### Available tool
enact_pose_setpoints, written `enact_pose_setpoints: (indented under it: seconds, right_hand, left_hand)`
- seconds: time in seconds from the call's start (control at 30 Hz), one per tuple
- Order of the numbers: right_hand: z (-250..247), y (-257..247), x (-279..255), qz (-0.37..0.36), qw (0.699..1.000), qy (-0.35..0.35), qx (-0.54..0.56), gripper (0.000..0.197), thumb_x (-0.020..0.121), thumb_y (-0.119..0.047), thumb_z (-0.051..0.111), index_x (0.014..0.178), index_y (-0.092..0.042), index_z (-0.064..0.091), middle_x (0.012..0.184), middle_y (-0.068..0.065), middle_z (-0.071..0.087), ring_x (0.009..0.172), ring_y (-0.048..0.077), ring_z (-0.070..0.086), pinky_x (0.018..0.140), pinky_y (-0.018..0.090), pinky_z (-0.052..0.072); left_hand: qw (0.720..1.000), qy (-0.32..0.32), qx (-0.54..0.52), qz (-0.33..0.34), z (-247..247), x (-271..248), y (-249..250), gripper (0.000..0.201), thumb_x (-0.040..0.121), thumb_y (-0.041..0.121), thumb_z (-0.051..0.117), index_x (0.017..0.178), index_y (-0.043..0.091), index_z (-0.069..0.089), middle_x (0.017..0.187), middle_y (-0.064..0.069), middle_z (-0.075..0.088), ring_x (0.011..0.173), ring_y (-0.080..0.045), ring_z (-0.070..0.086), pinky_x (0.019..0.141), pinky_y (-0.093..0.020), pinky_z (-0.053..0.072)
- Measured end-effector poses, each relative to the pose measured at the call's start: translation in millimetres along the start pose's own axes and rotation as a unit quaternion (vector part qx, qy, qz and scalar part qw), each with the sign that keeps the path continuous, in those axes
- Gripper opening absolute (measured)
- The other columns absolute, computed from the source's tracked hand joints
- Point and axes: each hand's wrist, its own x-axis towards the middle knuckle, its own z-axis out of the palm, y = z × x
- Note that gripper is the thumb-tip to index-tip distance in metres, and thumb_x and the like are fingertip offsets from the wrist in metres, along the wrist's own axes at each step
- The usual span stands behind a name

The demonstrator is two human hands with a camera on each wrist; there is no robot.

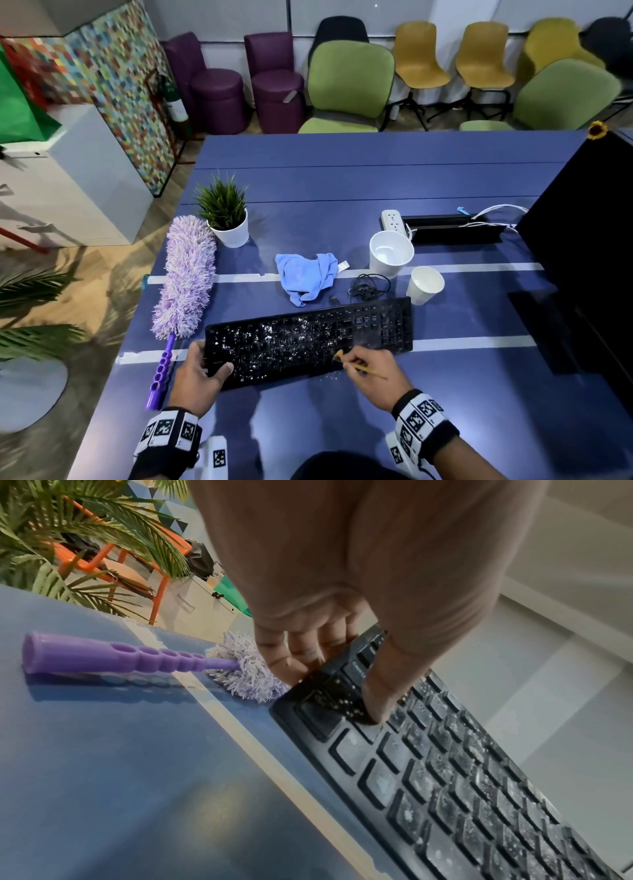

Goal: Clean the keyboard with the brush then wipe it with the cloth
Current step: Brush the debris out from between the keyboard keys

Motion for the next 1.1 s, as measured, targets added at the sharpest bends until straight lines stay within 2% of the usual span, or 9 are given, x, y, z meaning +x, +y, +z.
enact_pose_setpoints:
  seconds: [0.1, 0.23, 0.3, 0.43, 0.63, 0.73, 0.9, 1.0, 1.1]
  right_hand:
    - [-16.9, 14.5, 4.4, 0.044, 0.996, 0.072, -0.014, 0.012, 0.085, -0.026, 0.064, 0.075, -0.032, 0.065, 0.066, -0.012, 0.069, 0.059, 0.001, 0.064, 0.058, 0.023, 0.056]
    - [-41.7, 18.0, -0.1, 0.028, 0.981, 0.182, 0.062, 0.013, 0.083, -0.016, 0.069, 0.074, -0.024, 0.068, 0.064, -0.011, 0.069, 0.063, 0.005, 0.064, 0.056, 0.009, 0.046]
    - [-40.7, 18.8, -2.5, 0.009, 0.982, 0.174, 0.073, 0.009, 0.085, -0.017, 0.069, 0.079, -0.023, 0.07, 0.068, -0.011, 0.07, 0.065, 0.005, 0.065, 0.06, 0.011, 0.048]
    - [-22.9, 32.3, -7.4, 0.04, 0.998, 0.046, -0.005, 0.026, 0.084, -0.022, 0.067, 0.063, -0.034, 0.062, 0.06, -0.017, 0.065, 0.064, 0.001, 0.063, 0.061, 0.019, 0.047]
    - [-23.6, 18.3, -3.6, -0.004, 0.989, 0.136, 0.052, 0.016, 0.088, -0.019, 0.066, 0.078, -0.031, 0.066, 0.069, -0.013, 0.068, 0.066, 0.005, 0.063, 0.057, 0.015, 0.049]
    - [-19.0, 22.7, 1.3, 0.04, 0.997, 0.069, 0.0, 0.025, 0.085, -0.023, 0.065, 0.063, -0.034, 0.06, 0.063, -0.013, 0.067, 0.064, 0.002, 0.061, 0.063, 0.022, 0.053]
    - [-23.9, 22.7, 2.6, 0.025, 0.987, 0.158, 0.034, 0.018, 0.085, -0.017, 0.068, 0.073, -0.03, 0.065, 0.067, -0.01, 0.069, 0.063, 0.008, 0.064, 0.06, 0.02, 0.052]
    - [-29.3, 27.8, 1.3, 0.099, 0.979, 0.173, -0.046, 0.012, 0.082, -0.019, 0.068, 0.073, -0.027, 0.064, 0.067, -0.005, 0.07, 0.065, 0.018, 0.065, 0.056, 0.026, 0.048]
    - [-34.3, 30.7, -1.1, 0.094, 0.969, 0.23, -0.006, 0.014, 0.082, -0.014, 0.068, 0.072, -0.024, 0.065, 0.065, -0.003, 0.069, 0.062, 0.012, 0.063, 0.055, 0.013, 0.044]
  left_hand:
    - [1.0, 0.0, -0.006, -0.004, -0.2, -1.8, 0.3, 0.046, 0.073, 0.007, 0.078, 0.103, 0.022, 0.046, 0.091, 0.001, 0.067, 0.083, -0.018, 0.064, 0.079, -0.032, 0.048]
    - [1.0, -0.011, -0.009, -0.001, -2.5, 0.7, 0.5, 0.048, 0.073, 0.006, 0.078, 0.106, 0.018, 0.046, 0.092, -0.001, 0.066, 0.085, -0.02, 0.064, 0.08, -0.033, 0.048]
    - [1.0, -0.011, -0.007, 0.0, -2.0, 2.7, 0.8, 0.048, 0.073, 0.005, 0.078, 0.107, 0.019, 0.046, 0.093, -0.001, 0.066, 0.086, -0.022, 0.064, 0.081, -0.035, 0.048]
    - [1.0, -0.013, -0.008, -0.002, -2.4, 6.9, -5.8, 0.05, 0.073, 0.009, 0.079, 0.1, 0.033, 0.045, 0.094, 0.004, 0.067, 0.088, -0.019, 0.066, 0.085, -0.04, 0.052]
    - [1.0, -0.01, 0.001, 0.004, -1.6, 7.6, -8.8, 0.05, 0.073, 0.011, 0.08, 0.106, 0.024, 0.045, 0.095, 0.002, 0.068, 0.088, -0.02, 0.067, 0.084, -0.04, 0.053]
    - [1.0, -0.011, -0.001, 0.0, -1.2, 8.0, -9.6, 0.05, 0.072, 0.011, 0.08, 0.105, 0.026, 0.045, 0.096, 0.002, 0.068, 0.089, -0.02, 0.067, 0.084, -0.04, 0.053]
    - [1.0, -0.005, -0.001, 0.014, -1.6, 5.2, -6.6, 0.05, 0.072, 0.009, 0.08, 0.105, 0.024, 0.046, 0.092, 0.004, 0.067, 0.086, -0.019, 0.067, 0.08, -0.036, 0.053]
    - [1.0, -0.005, -0.01, 0.008, -1.8, 7.2, -6.9, 0.05, 0.072, 0.007, 0.08, 0.098, 0.033, 0.045, 0.092, 0.005, 0.067, 0.086, -0.019, 0.066, 0.081, -0.036, 0.051]
    - [1.0, -0.01, -0.014, 0.008, -2.0, 8.8, -8.3, 0.052, 0.072, 0.008, 0.08, 0.096, 0.037, 0.044, 0.094, 0.006, 0.068, 0.088, -0.017, 0.066, 0.082, -0.039, 0.052]
